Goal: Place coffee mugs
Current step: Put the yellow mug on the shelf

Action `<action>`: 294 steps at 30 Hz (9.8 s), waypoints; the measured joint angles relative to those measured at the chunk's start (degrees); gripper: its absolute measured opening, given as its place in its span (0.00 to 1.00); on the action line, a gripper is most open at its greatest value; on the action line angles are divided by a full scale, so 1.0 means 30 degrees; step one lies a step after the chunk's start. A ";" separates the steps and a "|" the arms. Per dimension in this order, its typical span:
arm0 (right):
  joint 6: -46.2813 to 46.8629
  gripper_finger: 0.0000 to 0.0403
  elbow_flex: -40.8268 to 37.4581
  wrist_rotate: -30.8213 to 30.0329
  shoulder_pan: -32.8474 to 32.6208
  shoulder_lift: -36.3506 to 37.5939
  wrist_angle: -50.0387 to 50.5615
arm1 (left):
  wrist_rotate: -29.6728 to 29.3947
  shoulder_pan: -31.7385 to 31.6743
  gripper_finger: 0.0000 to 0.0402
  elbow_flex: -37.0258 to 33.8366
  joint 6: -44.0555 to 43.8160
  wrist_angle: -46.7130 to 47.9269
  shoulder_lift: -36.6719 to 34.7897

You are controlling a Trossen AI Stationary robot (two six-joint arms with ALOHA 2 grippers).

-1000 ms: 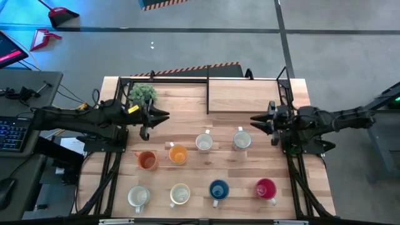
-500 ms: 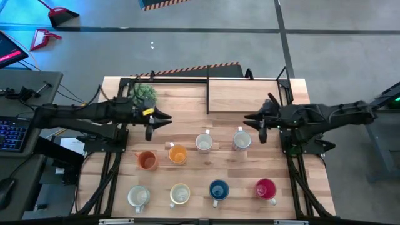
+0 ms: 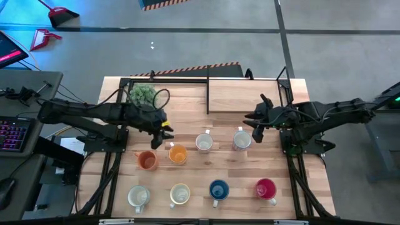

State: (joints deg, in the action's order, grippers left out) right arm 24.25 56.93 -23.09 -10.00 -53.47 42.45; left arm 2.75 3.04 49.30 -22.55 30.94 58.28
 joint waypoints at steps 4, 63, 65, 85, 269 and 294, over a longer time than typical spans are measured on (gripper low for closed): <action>0.0627 0.25 -0.0007 0.0052 0.0000 0.0094 0.0602 | 0.0850 0.1275 0.38 0.0880 -0.1286 0.2984 0.0358; 0.0724 0.25 -0.0029 -0.0117 0.0000 0.0080 0.2267 | -0.2030 0.2488 0.38 0.0904 -0.2153 0.0218 0.9735; 0.0497 0.25 -0.0029 -0.0109 0.0000 0.0073 0.2408 | -0.2096 0.2479 0.37 0.0904 -0.1920 0.0052 0.9735; 0.0410 0.25 -0.0029 -0.0160 0.0000 0.0073 0.3004 | -0.1222 0.0676 0.01 0.1239 0.0768 0.0230 0.9728; -0.1157 0.24 -0.8648 -0.2798 -0.1433 1.0848 -0.4395 | 0.0404 -0.7851 0.01 1.5485 1.7095 0.8955 1.8419; -0.1607 0.24 -0.8642 -0.2769 -0.1428 1.0856 -0.4507 | -0.0737 -0.7224 0.01 1.3800 1.6689 0.8059 1.8427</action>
State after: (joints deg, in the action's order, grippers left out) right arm 19.42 31.00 -31.40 -14.28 -20.91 28.93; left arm 0.54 -18.63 90.70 27.52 55.12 113.56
